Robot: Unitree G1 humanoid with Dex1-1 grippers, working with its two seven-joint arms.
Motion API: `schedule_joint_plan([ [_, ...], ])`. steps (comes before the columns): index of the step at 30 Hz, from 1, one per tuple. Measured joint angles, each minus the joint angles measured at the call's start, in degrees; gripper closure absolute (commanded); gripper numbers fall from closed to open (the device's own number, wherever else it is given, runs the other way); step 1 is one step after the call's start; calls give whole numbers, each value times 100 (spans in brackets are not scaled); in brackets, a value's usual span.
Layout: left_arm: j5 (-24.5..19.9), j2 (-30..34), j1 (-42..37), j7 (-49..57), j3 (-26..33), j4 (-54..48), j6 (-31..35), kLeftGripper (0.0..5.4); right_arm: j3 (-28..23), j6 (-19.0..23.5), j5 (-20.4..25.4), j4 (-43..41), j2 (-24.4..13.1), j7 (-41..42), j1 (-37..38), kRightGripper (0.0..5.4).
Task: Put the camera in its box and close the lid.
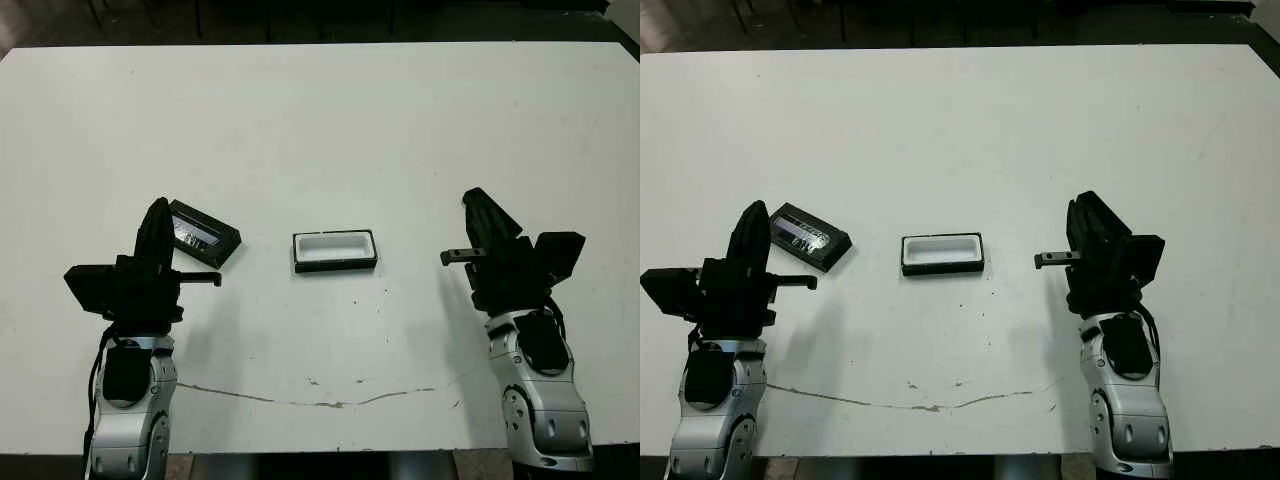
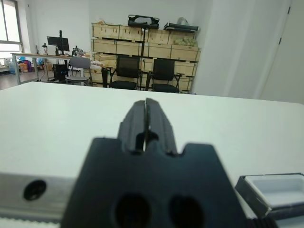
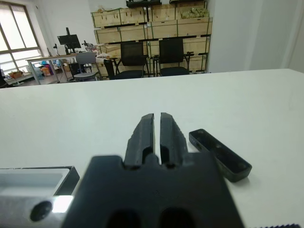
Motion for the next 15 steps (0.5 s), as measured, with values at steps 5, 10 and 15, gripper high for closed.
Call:
schedule_joint_plan([
  [5, 12, 1, -2, 4, 1, 13, 0, 540, 4, -17, 36, 59, -1, 20, -10, 538],
  [10, 18, 9, -151, 12, 26, 96, 3, 540, 44, -37, 35, 233, -2, 41, -148, 538],
  [15, -3, 17, -209, 2, 70, 163, -10, 540, -53, -6, 168, 184, -156, 263, -137, 538],
])
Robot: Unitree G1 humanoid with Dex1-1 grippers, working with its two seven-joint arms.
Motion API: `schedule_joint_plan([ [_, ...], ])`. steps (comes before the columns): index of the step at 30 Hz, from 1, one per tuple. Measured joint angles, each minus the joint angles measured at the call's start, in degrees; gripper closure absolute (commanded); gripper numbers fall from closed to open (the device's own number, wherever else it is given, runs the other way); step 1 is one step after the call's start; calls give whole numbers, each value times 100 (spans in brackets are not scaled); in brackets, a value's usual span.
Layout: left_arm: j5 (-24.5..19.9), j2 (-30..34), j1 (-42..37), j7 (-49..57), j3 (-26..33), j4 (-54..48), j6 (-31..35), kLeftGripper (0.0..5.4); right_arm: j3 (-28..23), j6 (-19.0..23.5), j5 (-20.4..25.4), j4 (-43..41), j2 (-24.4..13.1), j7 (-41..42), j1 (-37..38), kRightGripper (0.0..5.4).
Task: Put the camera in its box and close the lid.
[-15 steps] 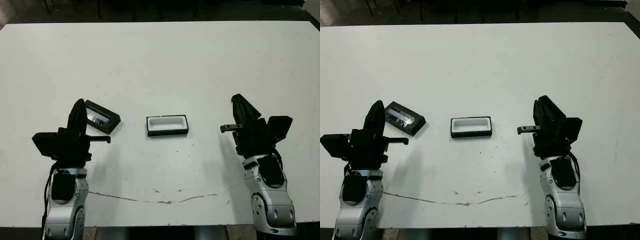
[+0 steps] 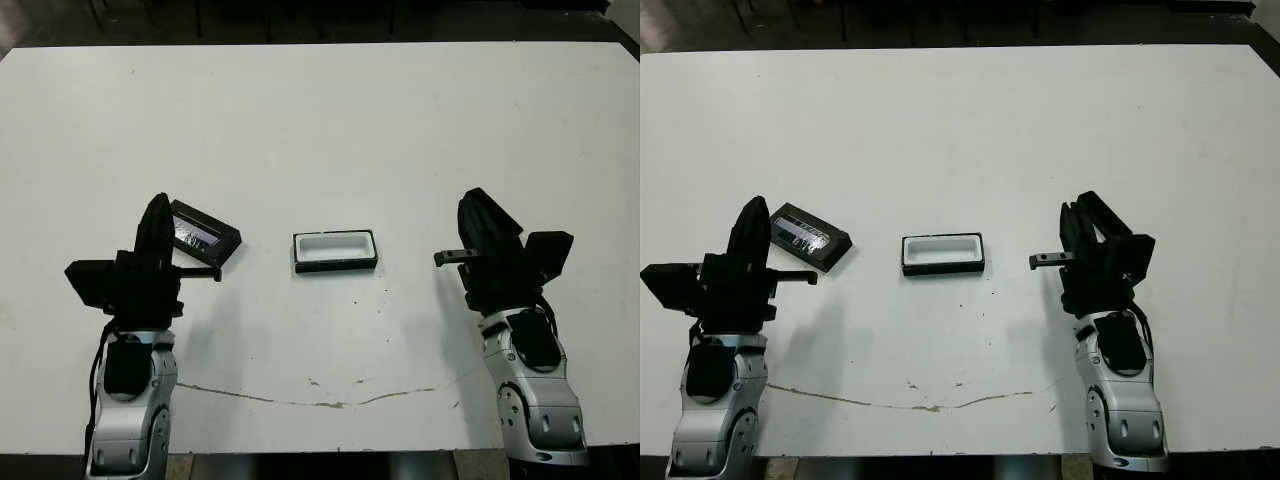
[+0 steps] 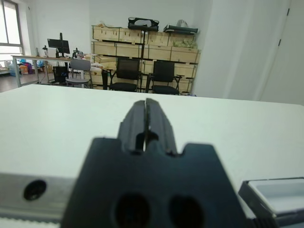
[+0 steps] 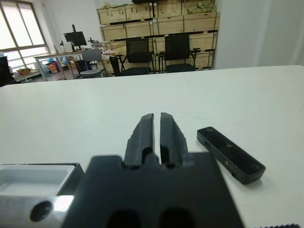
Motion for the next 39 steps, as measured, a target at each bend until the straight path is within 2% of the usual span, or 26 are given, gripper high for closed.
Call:
schedule_joint_plan([
  [5, -98, 16, 9, -61, 80, -13, -34, 540, -502, 373, 227, -160, -776, 387, -102, 505],
  [9, -102, 17, 10, -77, 83, -26, -33, 540, -948, 547, 458, -5, -1426, 743, -418, 443],
  [14, -104, 16, -3, -90, 70, -25, -32, 540, -1112, 797, 586, 262, -1975, 1108, -712, 360],
  [19, -68, 17, -18, -80, 68, -21, -16, 540, -1107, 904, 643, 699, -2197, 1331, -970, 271],
  [26, -39, 28, -56, -37, 112, -36, 62, 540, -977, 872, 462, 1424, -2423, 1586, -1338, 151],
  [34, -18, 43, -55, -42, 125, -45, 71, 540, -792, 808, 423, 2440, -2487, 2010, -1792, 14],
  [35, -16, 44, -54, -42, 125, -48, 71, 540, -783, 807, 426, 2545, -2488, 2046, -1841, 0],
  [39, -8, 53, -48, -42, 133, -63, 113, 540, -734, 805, 416, 3108, -2528, 2245, -2090, 0],
])
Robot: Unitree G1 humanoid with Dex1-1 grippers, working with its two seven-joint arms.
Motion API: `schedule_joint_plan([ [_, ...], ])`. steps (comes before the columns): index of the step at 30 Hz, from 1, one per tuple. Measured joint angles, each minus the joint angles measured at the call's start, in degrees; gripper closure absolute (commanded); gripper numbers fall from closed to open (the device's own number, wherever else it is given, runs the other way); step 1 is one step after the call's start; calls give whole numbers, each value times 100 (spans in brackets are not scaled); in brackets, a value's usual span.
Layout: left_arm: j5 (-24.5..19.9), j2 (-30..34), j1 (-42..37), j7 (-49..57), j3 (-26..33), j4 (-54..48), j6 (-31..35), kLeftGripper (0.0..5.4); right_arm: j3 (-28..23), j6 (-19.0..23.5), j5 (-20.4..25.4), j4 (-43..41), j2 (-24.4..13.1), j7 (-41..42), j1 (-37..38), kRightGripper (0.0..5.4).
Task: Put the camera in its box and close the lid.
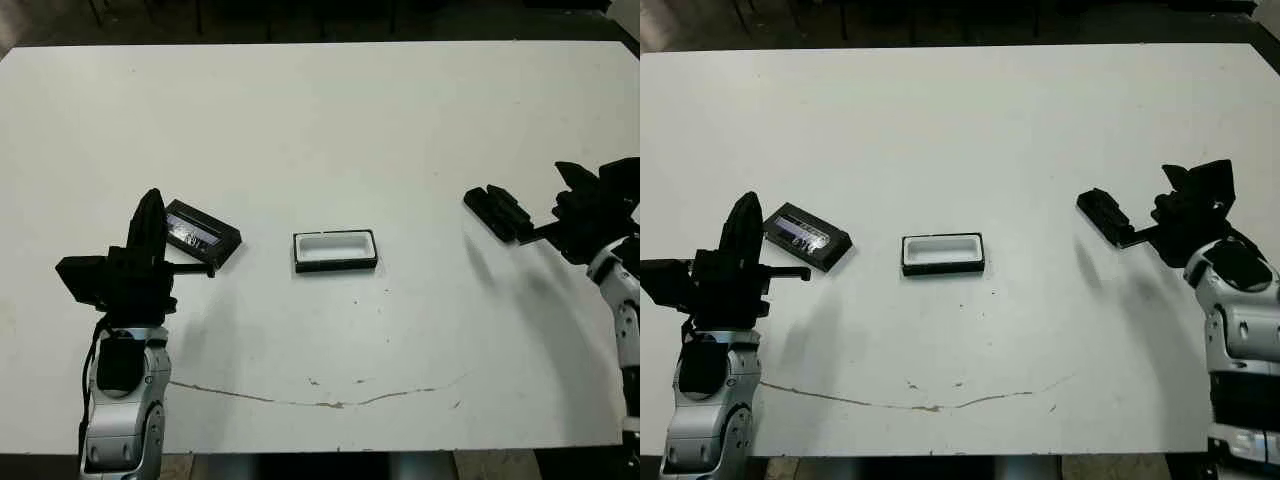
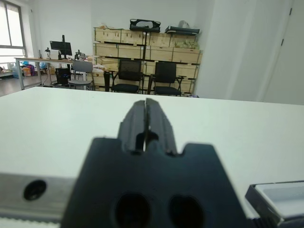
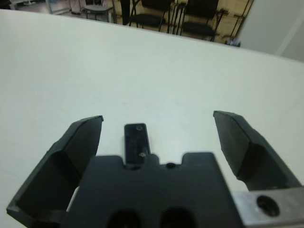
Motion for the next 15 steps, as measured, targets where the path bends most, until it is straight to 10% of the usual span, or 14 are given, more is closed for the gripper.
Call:
schedule_joint_plan([
  [15, -15, 37, 12, -106, 46, -2, 7, 540, 380, 759, -239, 174, -296, 343, -316, 0],
])
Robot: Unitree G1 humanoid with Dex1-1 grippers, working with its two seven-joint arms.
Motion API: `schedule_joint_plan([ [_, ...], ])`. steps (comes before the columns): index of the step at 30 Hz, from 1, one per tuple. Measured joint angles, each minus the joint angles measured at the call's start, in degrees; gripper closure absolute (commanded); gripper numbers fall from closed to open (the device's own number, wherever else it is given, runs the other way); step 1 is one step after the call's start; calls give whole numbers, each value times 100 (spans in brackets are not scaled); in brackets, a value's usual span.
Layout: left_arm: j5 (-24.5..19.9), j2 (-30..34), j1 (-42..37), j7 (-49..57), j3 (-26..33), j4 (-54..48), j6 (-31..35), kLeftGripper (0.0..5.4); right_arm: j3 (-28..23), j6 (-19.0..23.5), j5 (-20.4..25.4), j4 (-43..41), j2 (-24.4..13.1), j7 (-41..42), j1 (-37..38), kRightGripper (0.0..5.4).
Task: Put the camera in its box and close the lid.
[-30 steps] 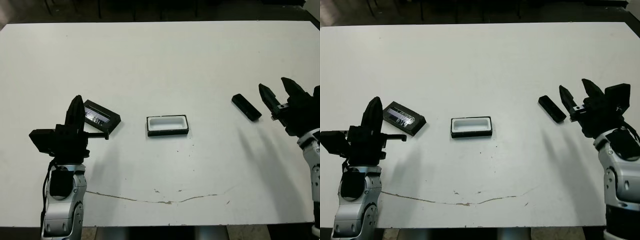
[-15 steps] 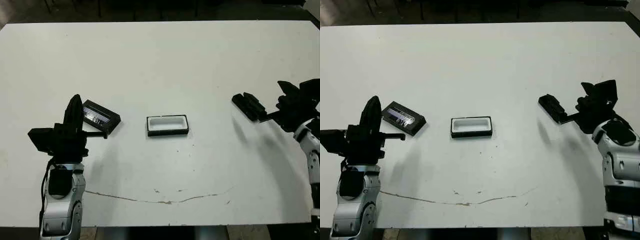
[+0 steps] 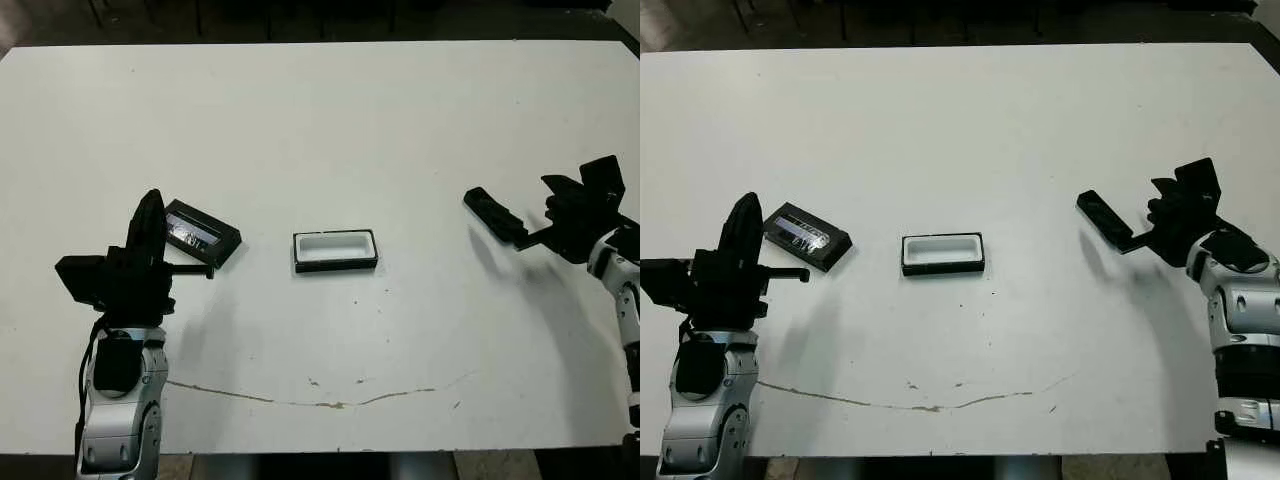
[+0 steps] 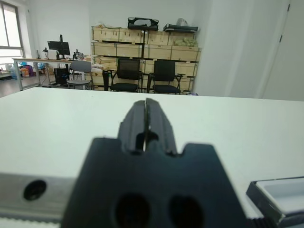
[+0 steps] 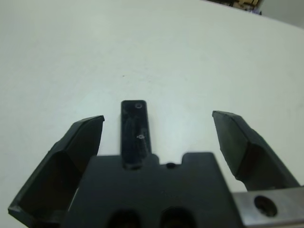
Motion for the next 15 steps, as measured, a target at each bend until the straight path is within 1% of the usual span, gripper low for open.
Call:
schedule_joint_plan([
  [2, -3, 0, 11, -3, 3, 0, 22, 540, 45, 204, -28, -249, -5, -42, 72, 0],
  [5, -2, 0, 33, -7, 3, 0, 39, 540, 174, 402, -158, -587, -26, -56, 227, 0],
  [10, 3, 2, 34, -52, 4, 5, 35, 540, 411, 572, -412, -1013, -91, -57, 453, 0],
  [13, 15, 2, 39, -49, 3, 2, 39, 540, 516, 594, -525, -1187, -151, -58, 562, 0],
  [15, 19, 2, 45, -48, 3, -3, 40, 540, 579, 679, -559, -1285, -156, -65, 626, 0],
])
